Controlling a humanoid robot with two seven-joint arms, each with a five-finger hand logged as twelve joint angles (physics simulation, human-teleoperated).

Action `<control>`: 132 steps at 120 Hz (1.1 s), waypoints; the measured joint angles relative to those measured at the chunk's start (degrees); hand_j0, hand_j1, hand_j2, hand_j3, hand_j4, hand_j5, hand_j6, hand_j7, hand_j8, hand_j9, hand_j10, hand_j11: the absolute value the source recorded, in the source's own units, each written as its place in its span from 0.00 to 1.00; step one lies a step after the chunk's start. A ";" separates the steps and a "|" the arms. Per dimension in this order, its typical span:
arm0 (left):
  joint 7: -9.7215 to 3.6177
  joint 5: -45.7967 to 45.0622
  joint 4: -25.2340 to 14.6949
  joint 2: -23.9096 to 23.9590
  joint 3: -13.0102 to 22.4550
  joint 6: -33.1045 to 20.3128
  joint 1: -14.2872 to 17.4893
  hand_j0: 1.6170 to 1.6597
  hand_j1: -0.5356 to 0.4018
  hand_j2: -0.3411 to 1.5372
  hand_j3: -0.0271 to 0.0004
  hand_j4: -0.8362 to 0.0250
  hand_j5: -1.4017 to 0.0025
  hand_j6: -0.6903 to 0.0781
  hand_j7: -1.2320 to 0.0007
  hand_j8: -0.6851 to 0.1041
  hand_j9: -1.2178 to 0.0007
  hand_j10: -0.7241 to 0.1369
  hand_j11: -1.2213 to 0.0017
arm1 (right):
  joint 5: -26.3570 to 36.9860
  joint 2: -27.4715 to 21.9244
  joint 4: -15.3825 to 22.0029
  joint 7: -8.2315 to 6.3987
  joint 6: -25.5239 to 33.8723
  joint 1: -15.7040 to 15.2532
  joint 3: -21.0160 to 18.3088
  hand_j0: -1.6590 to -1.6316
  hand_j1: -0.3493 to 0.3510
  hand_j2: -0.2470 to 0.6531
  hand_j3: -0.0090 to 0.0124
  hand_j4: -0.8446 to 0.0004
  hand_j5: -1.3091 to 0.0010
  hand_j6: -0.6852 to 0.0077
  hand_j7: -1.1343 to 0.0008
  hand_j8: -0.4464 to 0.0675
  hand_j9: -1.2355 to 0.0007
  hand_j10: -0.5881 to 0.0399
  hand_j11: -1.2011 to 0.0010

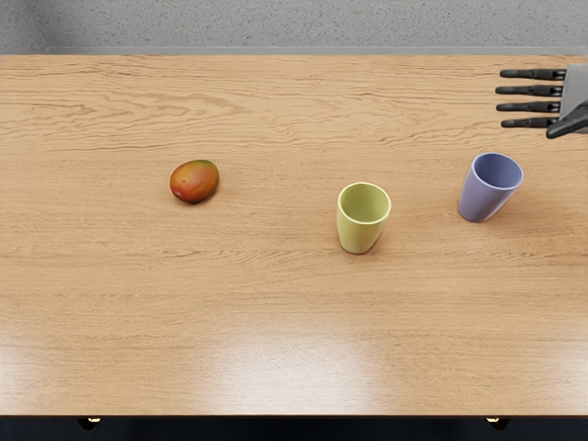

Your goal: Pick up cup and place in cup with right hand

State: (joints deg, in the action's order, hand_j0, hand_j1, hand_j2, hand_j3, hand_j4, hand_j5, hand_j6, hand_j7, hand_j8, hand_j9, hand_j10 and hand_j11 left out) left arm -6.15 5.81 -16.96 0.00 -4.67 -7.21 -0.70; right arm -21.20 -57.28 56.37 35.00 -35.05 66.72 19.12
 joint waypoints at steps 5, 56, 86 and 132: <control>0.00 0.00 0.00 0.00 0.00 0.00 0.00 0.96 0.94 0.18 0.98 0.97 1.00 0.90 1.00 0.87 1.00 0.84 1.00 | 0.11 0.03 -0.01 0.00 0.00 -0.06 0.00 0.04 0.00 0.28 0.42 1.00 1.00 1.00 1.00 0.88 1.00 0.94 1.00; 0.00 -0.01 0.00 0.00 0.01 0.00 0.00 0.96 0.94 0.18 0.98 0.97 1.00 0.90 1.00 0.87 1.00 0.84 1.00 | 27.37 8.76 26.80 0.00 1.78 2.80 8.57 0.04 0.00 0.27 0.42 1.00 1.00 0.99 1.00 0.87 1.00 0.94 1.00; 0.00 -0.01 0.00 0.00 0.01 0.00 0.00 0.96 0.94 0.18 0.98 0.97 1.00 0.90 1.00 0.87 1.00 0.84 1.00 | 53.82 12.65 42.10 0.00 25.16 2.58 6.87 0.04 0.00 0.27 0.42 1.00 1.00 0.99 1.00 0.87 1.00 0.94 1.00; 0.00 -0.01 0.00 0.00 0.01 0.00 0.00 0.96 0.94 0.18 0.99 0.97 1.00 0.90 1.00 0.87 1.00 0.84 1.00 | 72.82 22.79 40.42 0.00 48.28 -5.29 -1.30 0.04 0.01 0.27 0.42 0.99 0.99 0.97 0.99 0.85 0.99 0.92 0.99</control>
State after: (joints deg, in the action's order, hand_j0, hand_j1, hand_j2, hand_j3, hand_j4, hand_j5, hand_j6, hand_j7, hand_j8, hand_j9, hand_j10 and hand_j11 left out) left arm -6.15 5.80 -16.96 0.00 -4.66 -7.21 -0.70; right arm 51.62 -34.49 96.79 35.00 13.23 61.44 17.82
